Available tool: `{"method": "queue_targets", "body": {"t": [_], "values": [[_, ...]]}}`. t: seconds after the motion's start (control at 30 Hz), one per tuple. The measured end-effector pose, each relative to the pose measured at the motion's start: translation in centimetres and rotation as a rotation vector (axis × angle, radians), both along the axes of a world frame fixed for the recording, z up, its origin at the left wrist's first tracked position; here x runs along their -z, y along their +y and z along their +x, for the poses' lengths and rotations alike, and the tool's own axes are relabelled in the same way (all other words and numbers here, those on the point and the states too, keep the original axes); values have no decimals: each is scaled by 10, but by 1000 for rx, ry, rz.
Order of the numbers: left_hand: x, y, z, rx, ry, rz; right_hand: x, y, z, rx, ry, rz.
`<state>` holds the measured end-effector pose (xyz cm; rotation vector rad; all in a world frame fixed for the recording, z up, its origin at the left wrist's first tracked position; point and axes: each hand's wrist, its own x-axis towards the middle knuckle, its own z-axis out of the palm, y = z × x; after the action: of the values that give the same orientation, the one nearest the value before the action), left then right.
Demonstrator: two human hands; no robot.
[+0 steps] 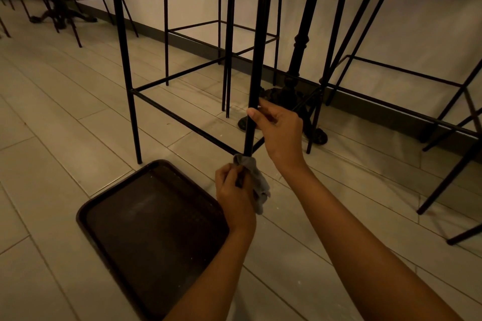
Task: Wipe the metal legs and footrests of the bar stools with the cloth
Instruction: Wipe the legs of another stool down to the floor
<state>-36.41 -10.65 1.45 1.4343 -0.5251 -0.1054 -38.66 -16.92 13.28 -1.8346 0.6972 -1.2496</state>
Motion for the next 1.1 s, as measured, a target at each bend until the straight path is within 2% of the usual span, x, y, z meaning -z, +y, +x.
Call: {"method": "queue_targets", "body": {"t": [0.03, 0.17, 0.27, 0.43, 0.6, 0.8, 0.93, 1.1], "values": [[-2, -3, 1, -24, 8, -32, 0, -1, 0, -1, 0, 2], [-8, -2, -1, 5, 5, 105, 2, -1, 0, -1, -5, 11], [0, -3, -1, 1, -25, 25, 2, 0, 0, -2, -12, 18], [12, 1, -4, -3, -56, 37, 1, 0, -1, -2, -10, 9], [24, 7, -3, 25, 92, 86, -2, 3, -3, 18, 1, -18], [15, 3, -3, -21, 52, 14, -1, 4, -1, 15, -4, 1], [16, 4, -6, -15, 4, 45, 5, 4, 1, 17, -44, 37], [20, 8, -8, -12, 59, 81, 14, 6, 4, 48, -71, 45]]}}
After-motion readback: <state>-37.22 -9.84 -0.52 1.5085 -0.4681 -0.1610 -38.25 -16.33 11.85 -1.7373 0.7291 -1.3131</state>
